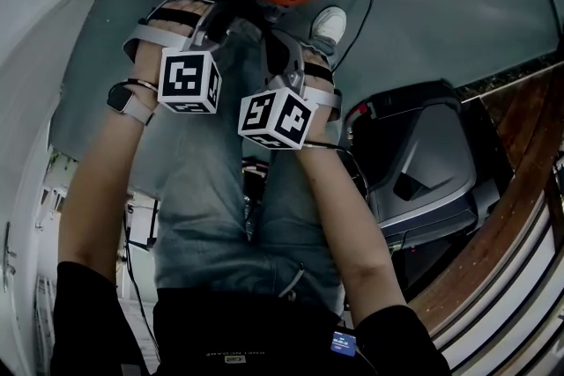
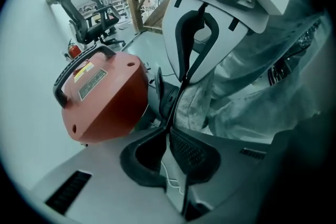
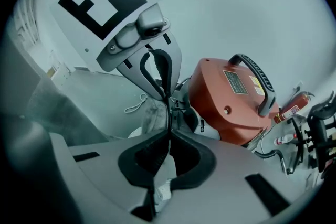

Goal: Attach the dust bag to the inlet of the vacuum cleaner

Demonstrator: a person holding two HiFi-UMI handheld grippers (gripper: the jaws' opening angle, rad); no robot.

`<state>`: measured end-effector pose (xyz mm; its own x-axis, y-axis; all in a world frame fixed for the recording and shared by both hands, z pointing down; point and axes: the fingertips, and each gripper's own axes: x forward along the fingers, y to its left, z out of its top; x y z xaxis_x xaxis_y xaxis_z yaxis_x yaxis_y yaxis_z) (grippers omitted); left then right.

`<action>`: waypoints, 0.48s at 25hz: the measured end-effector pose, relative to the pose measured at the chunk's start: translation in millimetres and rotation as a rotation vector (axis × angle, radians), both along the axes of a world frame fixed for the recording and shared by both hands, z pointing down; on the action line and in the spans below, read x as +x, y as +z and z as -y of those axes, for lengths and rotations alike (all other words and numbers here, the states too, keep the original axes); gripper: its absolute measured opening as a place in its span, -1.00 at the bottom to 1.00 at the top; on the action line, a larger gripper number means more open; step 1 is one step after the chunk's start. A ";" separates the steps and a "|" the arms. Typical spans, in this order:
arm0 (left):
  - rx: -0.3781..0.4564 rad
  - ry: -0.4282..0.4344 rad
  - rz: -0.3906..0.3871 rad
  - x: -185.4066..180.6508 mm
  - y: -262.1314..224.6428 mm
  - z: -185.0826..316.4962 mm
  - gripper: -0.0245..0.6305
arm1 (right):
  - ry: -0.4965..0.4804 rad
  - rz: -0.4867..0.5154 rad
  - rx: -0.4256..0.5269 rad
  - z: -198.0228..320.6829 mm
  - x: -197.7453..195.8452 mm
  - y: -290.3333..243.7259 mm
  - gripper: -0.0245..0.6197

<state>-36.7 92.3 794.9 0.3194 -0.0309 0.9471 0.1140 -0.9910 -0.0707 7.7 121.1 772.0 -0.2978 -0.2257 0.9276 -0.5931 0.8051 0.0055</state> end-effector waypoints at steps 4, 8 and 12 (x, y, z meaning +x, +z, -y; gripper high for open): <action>0.001 0.018 0.014 13.4 -4.1 -1.4 -0.83 | 0.035 0.031 -0.024 -6.1 13.5 3.8 -0.83; 0.003 0.047 0.009 21.4 -6.4 -1.5 -0.83 | 0.042 0.019 -0.026 -8.1 18.8 7.2 -0.82; -0.025 -0.017 -0.009 12.0 -1.0 0.2 -0.83 | 0.030 -0.003 -0.016 -2.1 12.2 3.9 -0.82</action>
